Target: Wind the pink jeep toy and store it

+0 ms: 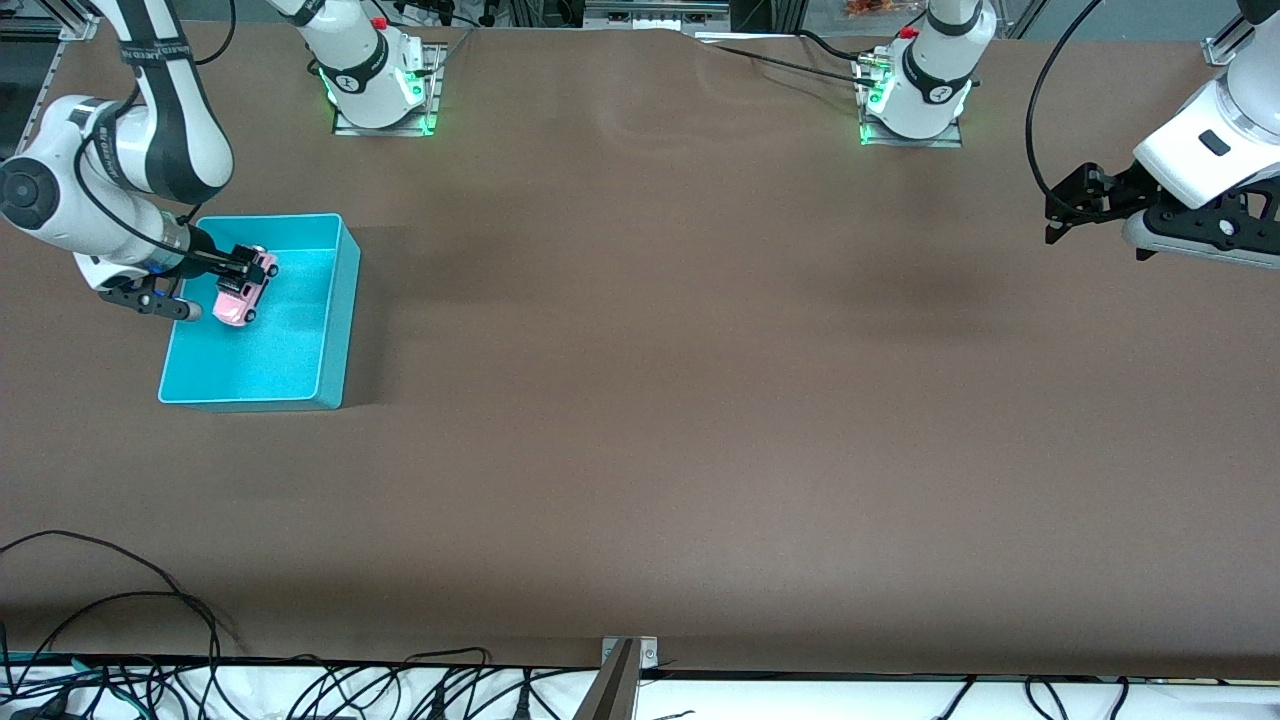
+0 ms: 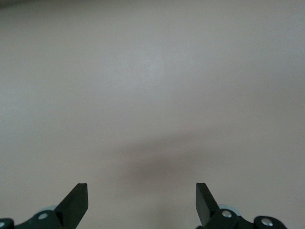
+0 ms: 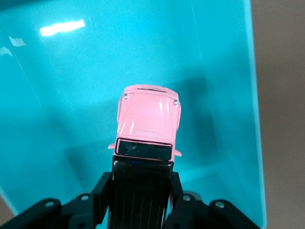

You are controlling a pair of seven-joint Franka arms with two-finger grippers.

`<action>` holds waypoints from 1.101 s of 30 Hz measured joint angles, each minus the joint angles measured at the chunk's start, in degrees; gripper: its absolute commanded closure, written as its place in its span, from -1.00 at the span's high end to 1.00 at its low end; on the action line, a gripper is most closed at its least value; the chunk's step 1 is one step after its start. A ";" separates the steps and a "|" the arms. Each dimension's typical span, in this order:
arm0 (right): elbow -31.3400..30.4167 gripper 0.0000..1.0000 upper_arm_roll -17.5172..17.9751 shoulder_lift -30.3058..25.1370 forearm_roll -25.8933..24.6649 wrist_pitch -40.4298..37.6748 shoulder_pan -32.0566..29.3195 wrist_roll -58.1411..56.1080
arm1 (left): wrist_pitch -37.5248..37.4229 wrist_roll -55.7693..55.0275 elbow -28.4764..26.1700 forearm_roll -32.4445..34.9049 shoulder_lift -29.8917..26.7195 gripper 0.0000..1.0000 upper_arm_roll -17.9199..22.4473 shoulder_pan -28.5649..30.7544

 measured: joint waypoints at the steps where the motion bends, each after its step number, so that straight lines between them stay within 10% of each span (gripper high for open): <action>1: -0.27 -1.00 -0.08 0.36 -0.02 0.62 -0.05 -0.07 | 0.00 0.00 0.00 0.00 0.00 1.00 0.00 0.00; 22: -0.94 -0.99 -0.29 8.32 -0.14 4.93 -0.44 -0.34 | -0.02 0.00 0.00 0.00 0.00 1.00 0.00 0.00; 26: -0.84 -0.57 -0.28 8.36 -0.14 4.93 -0.44 -0.35 | -0.02 0.00 0.00 0.00 0.00 1.00 0.00 0.00; 31: -0.84 1.00 -0.28 8.36 -0.14 4.90 -0.44 -0.70 | -0.02 0.00 0.00 0.00 0.00 1.00 0.00 0.00; 33: -0.84 1.00 -0.28 8.36 -0.14 4.88 -0.44 -0.81 | -0.02 0.00 0.00 0.00 0.00 1.00 0.00 0.00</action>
